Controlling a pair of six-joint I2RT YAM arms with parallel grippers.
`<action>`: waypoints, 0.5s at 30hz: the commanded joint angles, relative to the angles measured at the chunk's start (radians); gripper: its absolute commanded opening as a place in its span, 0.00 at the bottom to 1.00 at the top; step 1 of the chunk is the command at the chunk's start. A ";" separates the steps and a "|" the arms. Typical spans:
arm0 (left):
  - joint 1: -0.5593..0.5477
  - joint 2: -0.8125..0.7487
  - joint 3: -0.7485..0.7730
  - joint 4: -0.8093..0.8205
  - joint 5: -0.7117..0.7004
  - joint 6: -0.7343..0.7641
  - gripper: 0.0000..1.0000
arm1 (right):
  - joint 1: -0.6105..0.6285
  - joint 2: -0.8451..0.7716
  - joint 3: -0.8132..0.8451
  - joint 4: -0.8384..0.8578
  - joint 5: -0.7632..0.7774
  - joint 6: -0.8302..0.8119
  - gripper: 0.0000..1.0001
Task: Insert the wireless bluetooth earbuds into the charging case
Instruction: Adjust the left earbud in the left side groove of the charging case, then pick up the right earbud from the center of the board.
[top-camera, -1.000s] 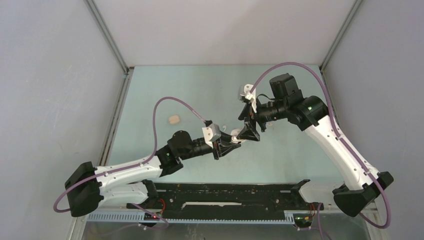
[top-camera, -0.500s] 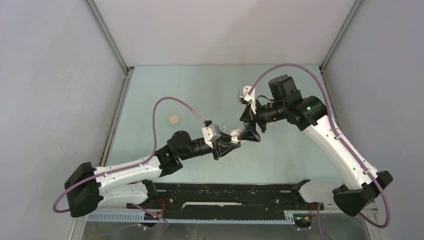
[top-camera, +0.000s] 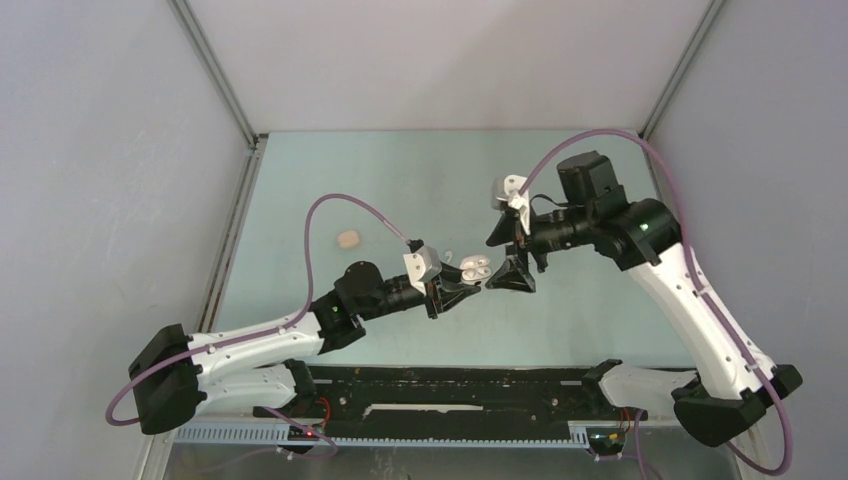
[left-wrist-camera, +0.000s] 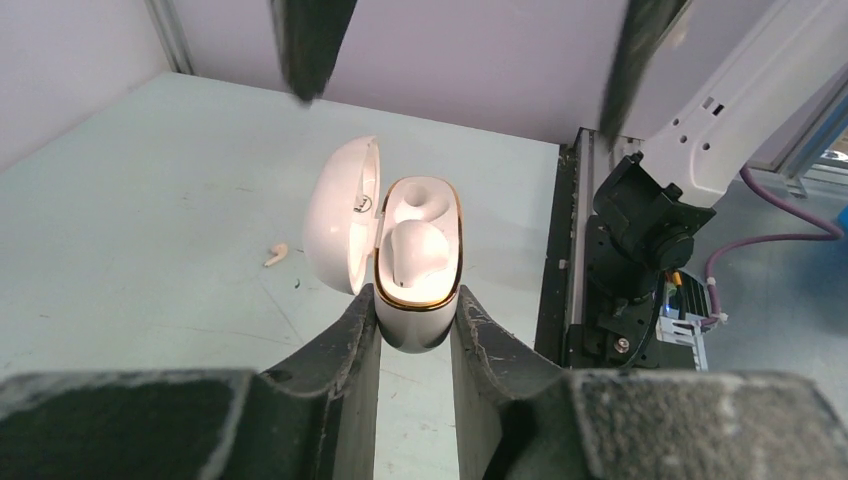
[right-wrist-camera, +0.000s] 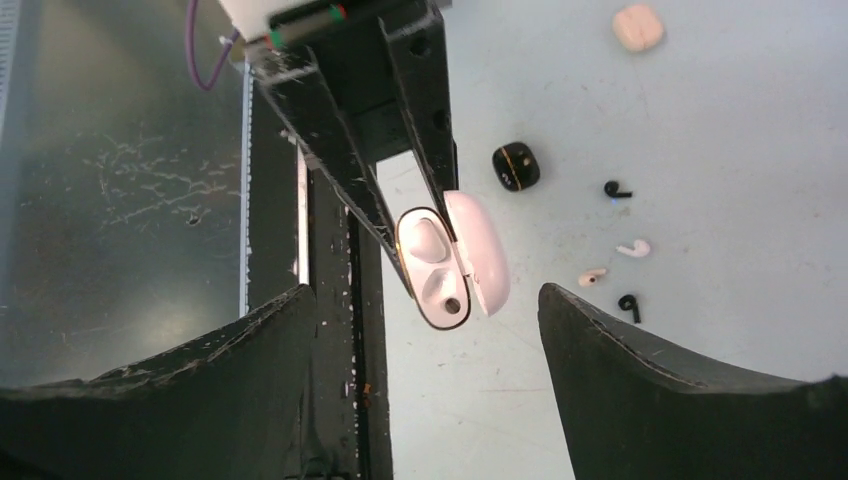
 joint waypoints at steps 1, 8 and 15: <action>-0.006 -0.012 0.047 0.044 -0.040 0.012 0.00 | -0.063 -0.049 0.084 -0.040 -0.092 0.013 0.84; -0.006 -0.041 0.027 -0.039 -0.198 -0.027 0.00 | -0.319 0.005 -0.005 0.075 -0.143 0.135 0.71; 0.007 -0.139 -0.106 -0.073 -0.399 -0.121 0.00 | -0.263 0.090 -0.201 0.359 0.070 0.322 0.52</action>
